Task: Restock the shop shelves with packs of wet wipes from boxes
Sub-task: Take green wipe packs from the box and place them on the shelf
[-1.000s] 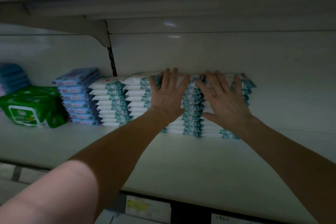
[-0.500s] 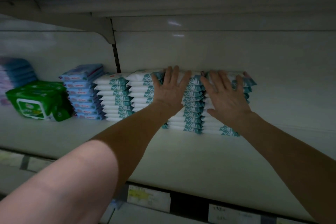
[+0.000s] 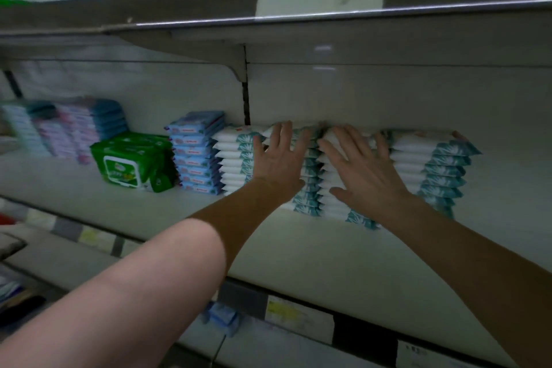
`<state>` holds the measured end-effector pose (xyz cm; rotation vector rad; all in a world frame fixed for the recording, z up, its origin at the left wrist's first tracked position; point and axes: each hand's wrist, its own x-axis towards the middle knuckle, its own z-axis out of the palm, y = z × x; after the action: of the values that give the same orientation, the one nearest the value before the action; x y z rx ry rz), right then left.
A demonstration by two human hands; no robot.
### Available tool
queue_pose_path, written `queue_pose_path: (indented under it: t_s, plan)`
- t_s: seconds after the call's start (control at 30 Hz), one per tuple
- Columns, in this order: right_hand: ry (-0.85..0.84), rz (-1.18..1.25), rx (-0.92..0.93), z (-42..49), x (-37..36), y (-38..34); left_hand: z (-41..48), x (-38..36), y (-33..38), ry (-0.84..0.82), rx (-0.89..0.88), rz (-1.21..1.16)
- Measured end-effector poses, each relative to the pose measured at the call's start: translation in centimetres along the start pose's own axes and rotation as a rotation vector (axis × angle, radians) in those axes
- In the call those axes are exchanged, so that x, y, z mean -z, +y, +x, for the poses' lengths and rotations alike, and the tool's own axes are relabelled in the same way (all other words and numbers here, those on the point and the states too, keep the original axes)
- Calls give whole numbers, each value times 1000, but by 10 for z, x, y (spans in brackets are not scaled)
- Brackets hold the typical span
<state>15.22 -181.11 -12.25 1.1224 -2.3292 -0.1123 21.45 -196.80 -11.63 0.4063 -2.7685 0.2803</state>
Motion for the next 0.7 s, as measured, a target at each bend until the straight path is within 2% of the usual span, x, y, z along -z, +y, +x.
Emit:
queue_pose_path:
  t_s: [0.1,0.23,0.37,0.7]
  plan:
    - [28,14,20,11,-2,-23,-10,-5,-24,-53,32,-3]
    - [-41,45,90,29,0,-63,-25,-14,-60,-86,65,-21]
    - [-30,115,105,46,-4,-115,-39,-24,-102,-116,88,-21]
    - [-179,207,211,91,5,-240,-88,-38,-221,-144,194,-43]
